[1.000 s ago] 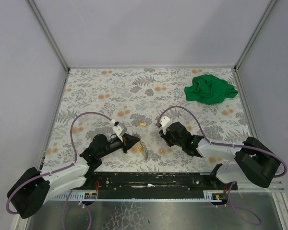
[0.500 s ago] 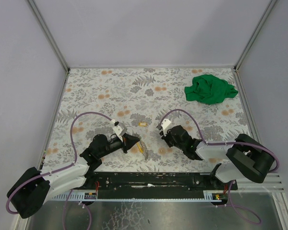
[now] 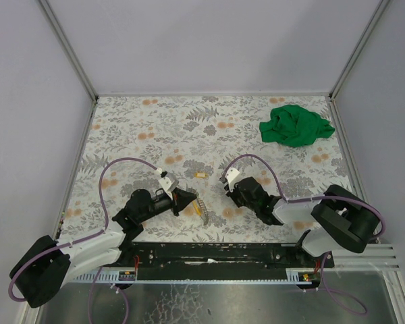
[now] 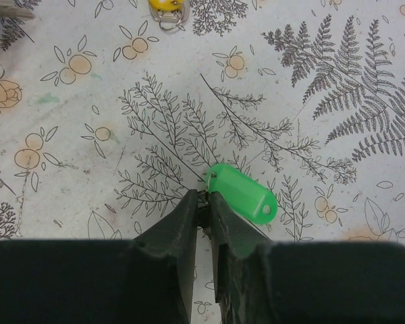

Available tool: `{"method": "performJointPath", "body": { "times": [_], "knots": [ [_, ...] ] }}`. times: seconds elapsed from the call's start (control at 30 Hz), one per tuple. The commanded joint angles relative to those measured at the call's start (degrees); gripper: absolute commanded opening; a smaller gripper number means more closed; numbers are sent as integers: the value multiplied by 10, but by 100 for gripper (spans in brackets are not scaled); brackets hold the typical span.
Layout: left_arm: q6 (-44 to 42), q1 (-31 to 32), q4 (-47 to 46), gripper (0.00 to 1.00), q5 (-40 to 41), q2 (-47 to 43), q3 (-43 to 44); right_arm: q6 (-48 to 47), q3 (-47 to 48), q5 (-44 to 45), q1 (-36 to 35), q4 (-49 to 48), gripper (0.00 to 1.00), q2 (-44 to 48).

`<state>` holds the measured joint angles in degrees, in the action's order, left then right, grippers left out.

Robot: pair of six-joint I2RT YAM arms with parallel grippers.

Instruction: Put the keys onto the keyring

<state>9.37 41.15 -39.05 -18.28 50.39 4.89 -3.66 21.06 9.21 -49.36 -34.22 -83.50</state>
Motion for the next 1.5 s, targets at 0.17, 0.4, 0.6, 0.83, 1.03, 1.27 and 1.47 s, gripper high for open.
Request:
{"method": "performJointPath", "body": {
  "times": [0.17, 0.4, 0.6, 0.83, 1.03, 1.27, 1.47],
  "knots": [
    [-4, -2, -44, 0, -11, -3, 14, -4, 13, 9, -4, -36, 10, -29],
    [-8, -2, -42, 0, -12, -9, 13, -17, 17, -20, -4, -15, 0, -12],
    [-16, -2, -61, 0, -21, -19, 3, -64, 56, -113, -3, 77, 0, 20],
    [-23, -2, -90, 0, -49, -4, 0, -73, 74, -191, 13, 104, 0, 70],
    [-37, -2, -99, 0, -102, 15, 8, -78, 69, -263, 23, 97, 0, 127],
    [-54, 0, -61, 0, -172, 65, 57, -112, 68, -343, 23, 132, 0, 207],
    [-73, 4, -54, 0, -172, 85, 71, -135, 58, -366, 23, 145, 0, 232]
  ]
}}
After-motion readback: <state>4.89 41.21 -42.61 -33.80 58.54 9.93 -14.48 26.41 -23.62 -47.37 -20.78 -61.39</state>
